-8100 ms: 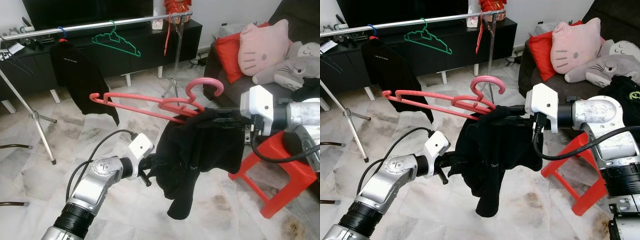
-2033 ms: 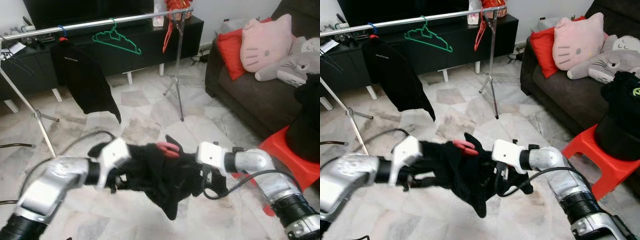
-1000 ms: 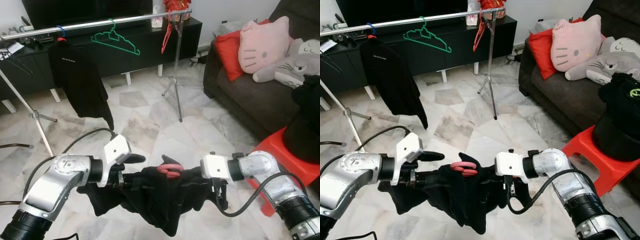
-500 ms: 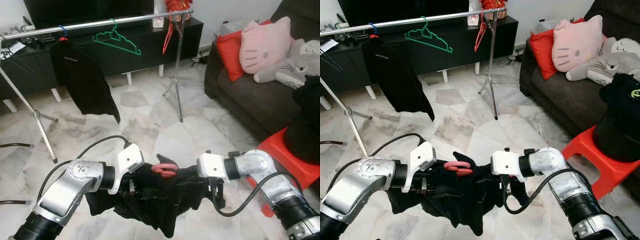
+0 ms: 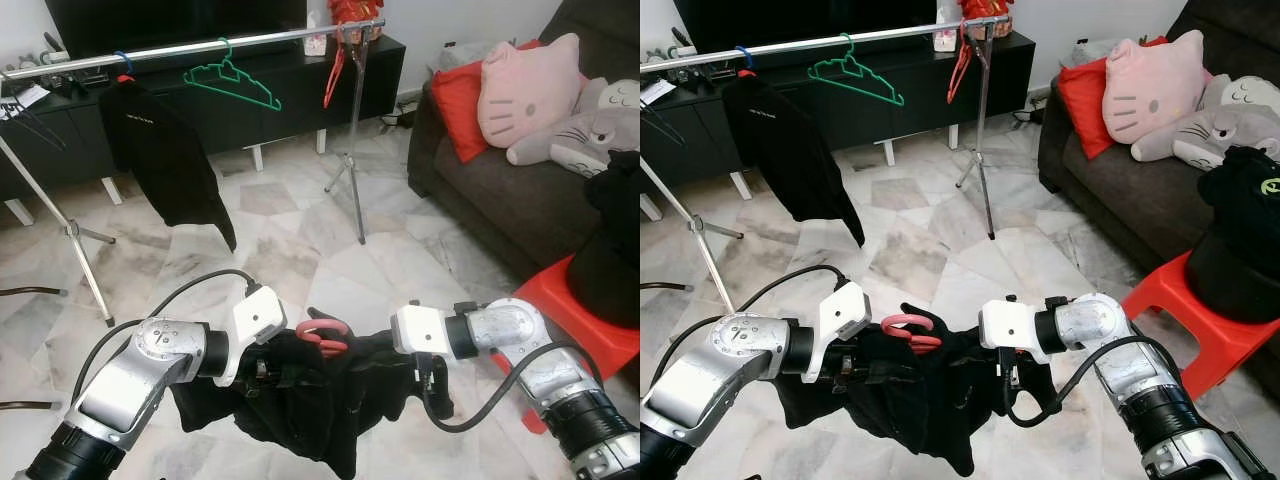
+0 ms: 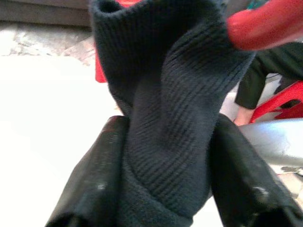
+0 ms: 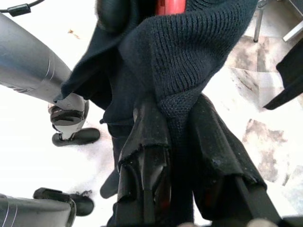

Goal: Hang hanger

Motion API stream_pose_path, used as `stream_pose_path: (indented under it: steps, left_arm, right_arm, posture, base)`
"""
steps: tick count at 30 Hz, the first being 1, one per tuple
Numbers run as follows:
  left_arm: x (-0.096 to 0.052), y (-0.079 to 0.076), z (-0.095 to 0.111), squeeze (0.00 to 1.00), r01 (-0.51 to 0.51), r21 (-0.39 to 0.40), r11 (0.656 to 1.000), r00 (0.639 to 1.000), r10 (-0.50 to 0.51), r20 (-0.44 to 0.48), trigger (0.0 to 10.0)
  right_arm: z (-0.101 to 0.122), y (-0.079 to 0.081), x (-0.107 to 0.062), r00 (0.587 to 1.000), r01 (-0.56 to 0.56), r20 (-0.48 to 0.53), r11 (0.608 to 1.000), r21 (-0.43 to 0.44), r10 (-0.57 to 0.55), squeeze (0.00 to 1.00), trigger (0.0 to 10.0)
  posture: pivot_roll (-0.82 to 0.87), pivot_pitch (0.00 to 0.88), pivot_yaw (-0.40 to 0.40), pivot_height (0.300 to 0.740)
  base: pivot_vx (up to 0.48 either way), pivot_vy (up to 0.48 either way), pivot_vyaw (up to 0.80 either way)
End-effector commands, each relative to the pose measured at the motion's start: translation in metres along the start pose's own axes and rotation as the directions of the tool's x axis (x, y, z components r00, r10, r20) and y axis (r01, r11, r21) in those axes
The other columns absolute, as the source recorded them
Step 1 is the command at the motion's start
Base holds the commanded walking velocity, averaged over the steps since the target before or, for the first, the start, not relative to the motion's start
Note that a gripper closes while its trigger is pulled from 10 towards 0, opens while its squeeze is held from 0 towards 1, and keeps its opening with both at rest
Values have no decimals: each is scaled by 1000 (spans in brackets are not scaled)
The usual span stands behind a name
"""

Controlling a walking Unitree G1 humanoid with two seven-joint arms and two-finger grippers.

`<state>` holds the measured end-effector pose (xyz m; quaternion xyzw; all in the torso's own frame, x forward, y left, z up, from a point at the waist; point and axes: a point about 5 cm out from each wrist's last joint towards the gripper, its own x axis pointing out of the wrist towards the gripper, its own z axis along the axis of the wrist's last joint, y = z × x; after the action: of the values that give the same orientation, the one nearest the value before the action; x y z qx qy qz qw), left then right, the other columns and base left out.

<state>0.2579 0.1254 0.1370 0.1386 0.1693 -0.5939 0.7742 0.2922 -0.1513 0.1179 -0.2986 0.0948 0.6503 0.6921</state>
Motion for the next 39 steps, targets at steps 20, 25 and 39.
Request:
stream_pose_path:
  steps: [20, 25, 39]
  left_arm:
    - [-3, -2, -8, 0, 23, -12, 1000, 999, -23, -40, 0]
    - [-1, -4, -10, 0, 31, -22, 999, 999, -32, -36, 0]
    - [-3, -4, -14, 0, 25, -33, 999, 999, -27, -44, 0]
  right_arm:
    - [13, -9, -8, 995, 78, 69, 997, -5, -77, 0, 0]
    - [12, -7, -8, 995, 75, 66, 997, 6, -75, 0, 0]
    - [9, -5, -9, 996, 70, 57, 997, 41, -72, 1000, 10000]
  posture:
    - [-96, 8, -8, 740]
    - [-99, 0, -9, 740]
    - [-100, 0, -9, 740]
  base:
    - [0, 0, 0]
    - [0, 0, 0]
    - [0, 0, 0]
